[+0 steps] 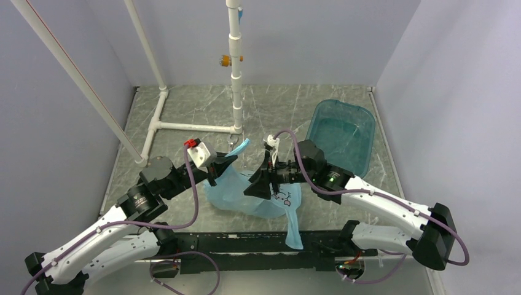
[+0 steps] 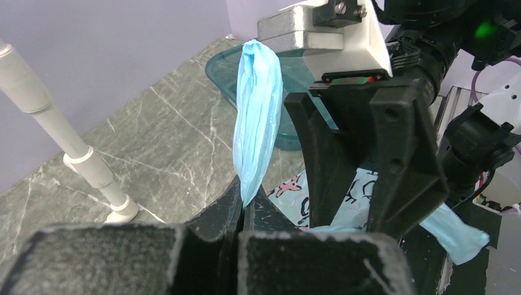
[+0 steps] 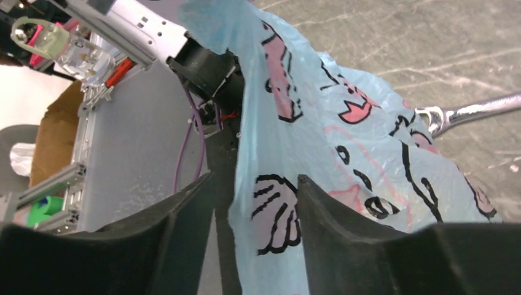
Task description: Take the fake fruits out of the plastic bag
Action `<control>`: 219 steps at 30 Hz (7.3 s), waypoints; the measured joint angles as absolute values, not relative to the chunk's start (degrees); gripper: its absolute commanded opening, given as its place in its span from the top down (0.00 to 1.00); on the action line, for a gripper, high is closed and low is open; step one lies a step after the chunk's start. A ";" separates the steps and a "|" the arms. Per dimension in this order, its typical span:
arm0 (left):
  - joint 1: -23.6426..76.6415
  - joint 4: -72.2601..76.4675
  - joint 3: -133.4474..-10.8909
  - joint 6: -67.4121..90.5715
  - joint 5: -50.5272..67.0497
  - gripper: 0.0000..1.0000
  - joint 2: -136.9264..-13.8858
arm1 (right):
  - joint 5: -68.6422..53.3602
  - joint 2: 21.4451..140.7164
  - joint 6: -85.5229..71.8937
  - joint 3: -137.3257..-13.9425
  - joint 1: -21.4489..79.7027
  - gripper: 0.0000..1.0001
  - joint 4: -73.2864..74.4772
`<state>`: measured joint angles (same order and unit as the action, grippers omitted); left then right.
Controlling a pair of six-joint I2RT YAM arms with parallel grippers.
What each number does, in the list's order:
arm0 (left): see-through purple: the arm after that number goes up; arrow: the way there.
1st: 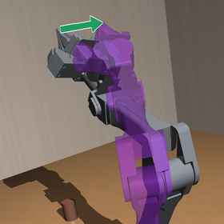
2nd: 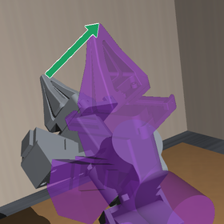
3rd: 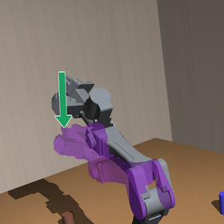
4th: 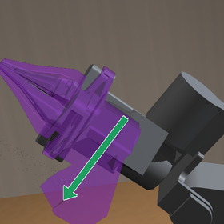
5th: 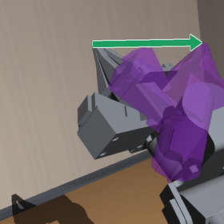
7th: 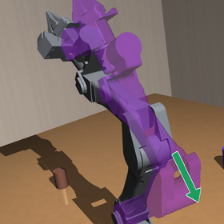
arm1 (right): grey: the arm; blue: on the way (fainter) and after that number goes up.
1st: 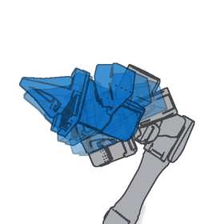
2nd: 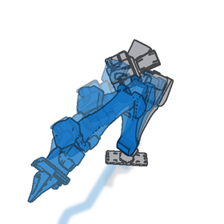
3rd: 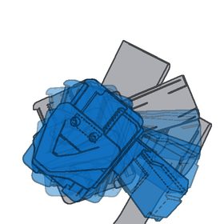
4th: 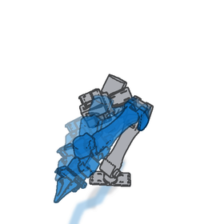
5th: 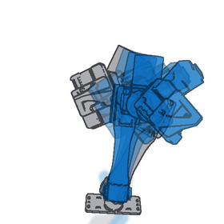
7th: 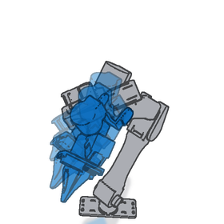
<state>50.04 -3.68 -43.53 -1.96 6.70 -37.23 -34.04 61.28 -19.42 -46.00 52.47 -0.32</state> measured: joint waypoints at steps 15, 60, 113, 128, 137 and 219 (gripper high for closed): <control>50.04 -3.70 -43.51 -1.93 6.33 1.00 -37.23 | -25.87 61.32 -22.44 -45.76 52.71 0.49 0.54; 50.04 -9.58 -46.17 5.13 -1.28 0.11 -38.44 | 1.26 63.26 -24.86 -48.29 59.00 1.00 9.19; 49.93 -18.31 -46.83 44.23 -6.24 1.00 -50.37 | 0.56 56.49 -38.74 -41.34 56.47 0.68 -1.21; 49.93 -18.76 -43.62 44.12 -2.31 1.00 -46.35 | 4.60 67.68 -36.18 -44.51 61.06 0.67 1.06; 49.93 -27.97 -43.62 43.75 -3.66 1.00 -41.47 | 13.76 57.28 -36.05 -43.72 60.40 0.33 4.67; 49.74 -48.53 -57.23 28.03 -6.28 0.01 -41.19 | 24.03 59.77 -46.24 -54.35 67.59 0.00 28.10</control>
